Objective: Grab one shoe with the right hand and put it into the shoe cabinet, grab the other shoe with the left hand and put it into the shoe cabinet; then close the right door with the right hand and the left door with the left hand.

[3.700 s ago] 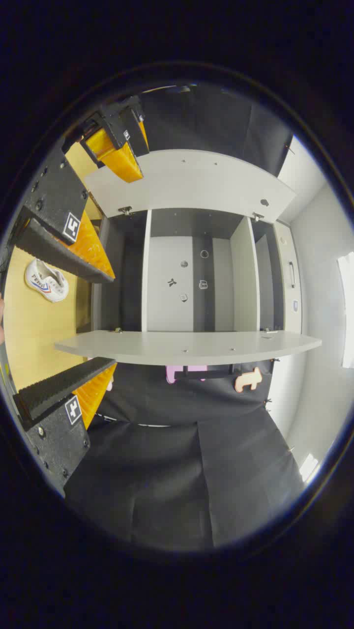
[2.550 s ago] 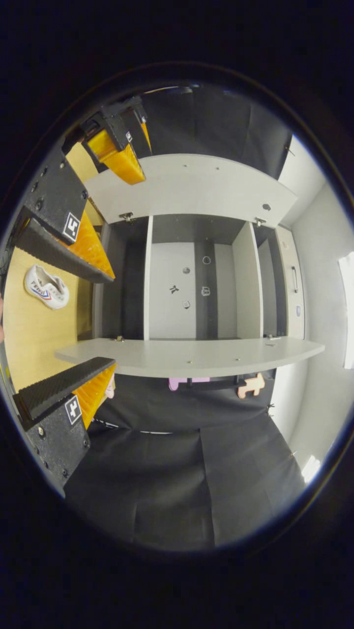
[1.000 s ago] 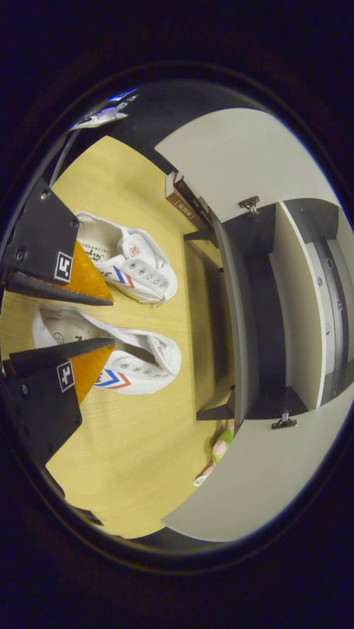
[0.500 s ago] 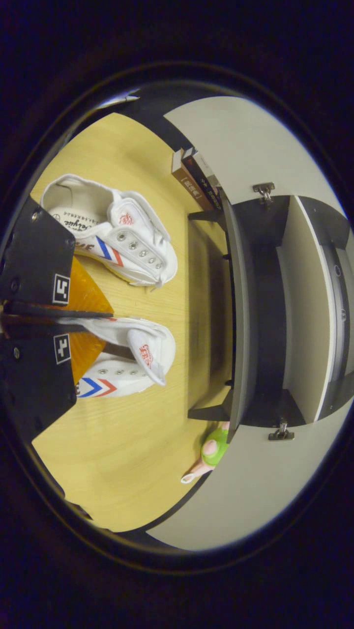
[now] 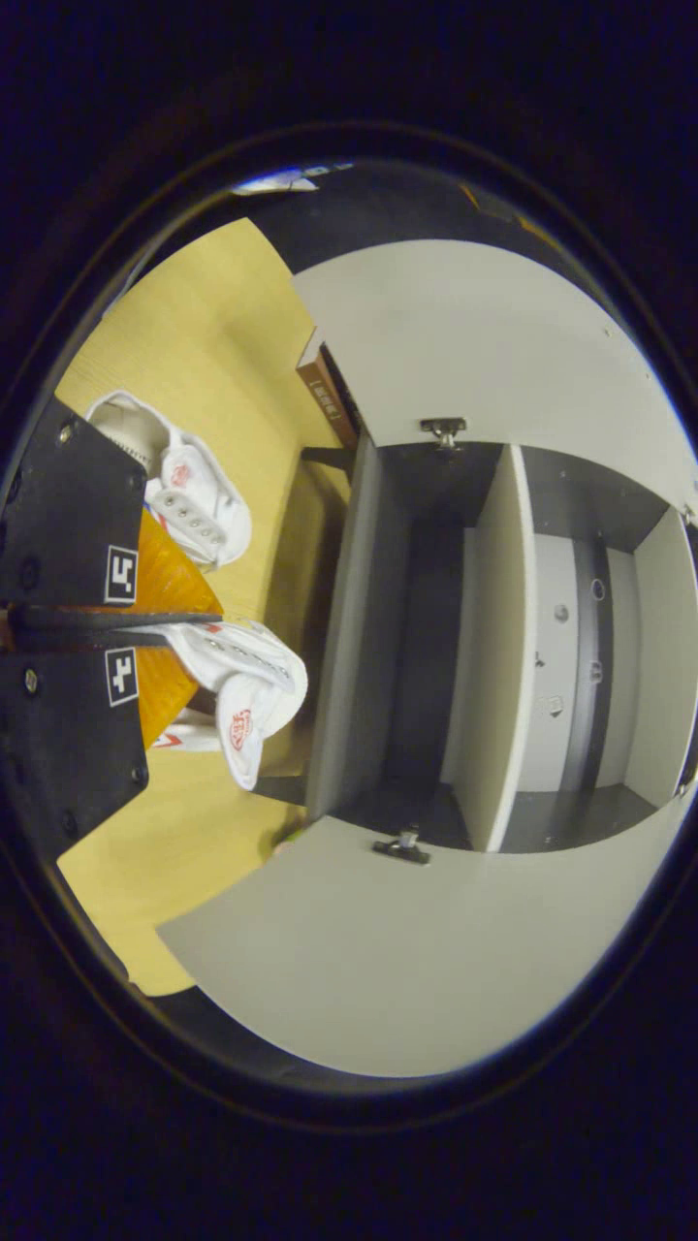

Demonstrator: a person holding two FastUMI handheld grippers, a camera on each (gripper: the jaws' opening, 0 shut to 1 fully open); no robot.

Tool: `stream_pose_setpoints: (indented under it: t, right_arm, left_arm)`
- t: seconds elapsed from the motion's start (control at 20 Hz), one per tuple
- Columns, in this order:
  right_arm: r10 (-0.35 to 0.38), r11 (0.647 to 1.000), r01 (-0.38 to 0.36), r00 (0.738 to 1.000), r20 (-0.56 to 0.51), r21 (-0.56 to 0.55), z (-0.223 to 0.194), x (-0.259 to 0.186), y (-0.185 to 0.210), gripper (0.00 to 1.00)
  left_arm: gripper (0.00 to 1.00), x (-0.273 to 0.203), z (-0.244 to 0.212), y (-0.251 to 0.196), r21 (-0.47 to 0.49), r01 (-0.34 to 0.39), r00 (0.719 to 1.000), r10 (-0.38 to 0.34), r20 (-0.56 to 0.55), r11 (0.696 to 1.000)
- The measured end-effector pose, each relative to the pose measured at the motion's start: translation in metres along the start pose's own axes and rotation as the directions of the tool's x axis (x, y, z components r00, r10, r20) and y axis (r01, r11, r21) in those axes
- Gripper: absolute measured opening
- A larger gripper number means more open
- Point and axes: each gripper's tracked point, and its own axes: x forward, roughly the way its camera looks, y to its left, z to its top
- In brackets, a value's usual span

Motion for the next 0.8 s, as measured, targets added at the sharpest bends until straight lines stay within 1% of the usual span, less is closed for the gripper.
stream_pose_setpoints:
  t: [0.15, 0.3, 0.4, 0.55, 0.65, 0.75, 0.8]
  right_arm:
    - [0.013, 1.0, -0.012, 0.998, 0.067, -0.028, 0.064, -0.018, -0.006, 0.04]
    - [0.013, 0.999, -0.009, 0.995, 0.104, -0.039, 0.126, -0.016, -0.017, 0.04]
    - [0.01, 0.999, -0.005, 0.991, 0.13, -0.039, 0.17, -0.005, -0.025, 0.04]
    - [-0.001, 0.999, 0.005, 0.992, 0.13, -0.036, 0.227, 0.025, -0.038, 0.04]
    - [0.029, 0.999, -0.026, 0.994, 0.108, -0.027, 0.256, 0.044, -0.036, 0.04]
    - [-0.008, 0.999, 0.012, 0.995, 0.101, -0.041, 0.283, 0.055, -0.042, 0.04]
    - [-0.005, 0.998, 0.011, 0.993, 0.114, -0.054, 0.296, 0.061, -0.042, 0.04]
  left_arm:
    - [0.95, 0.006, 0.004, -0.01, -0.004, 0.017, 1.0, -0.016, 0.019, 1.0]
    - [0.95, 0.01, 0.01, -0.02, -0.012, 0.036, 0.999, -0.035, 0.038, 0.999]
    - [0.95, 0.011, 0.011, -0.027, -0.019, 0.048, 0.998, -0.047, 0.049, 0.999]
    - [0.95, 0.01, 0.012, -0.032, -0.021, 0.061, 0.997, -0.06, 0.054, 0.998]
    - [0.95, 0.011, 0.013, -0.034, -0.021, 0.067, 0.996, -0.066, 0.057, 0.998]
    - [0.95, 0.012, 0.011, -0.035, -0.025, 0.069, 0.996, -0.068, 0.056, 0.997]
    - [0.95, 0.011, 0.011, -0.036, -0.026, 0.07, 0.996, -0.068, 0.054, 0.997]
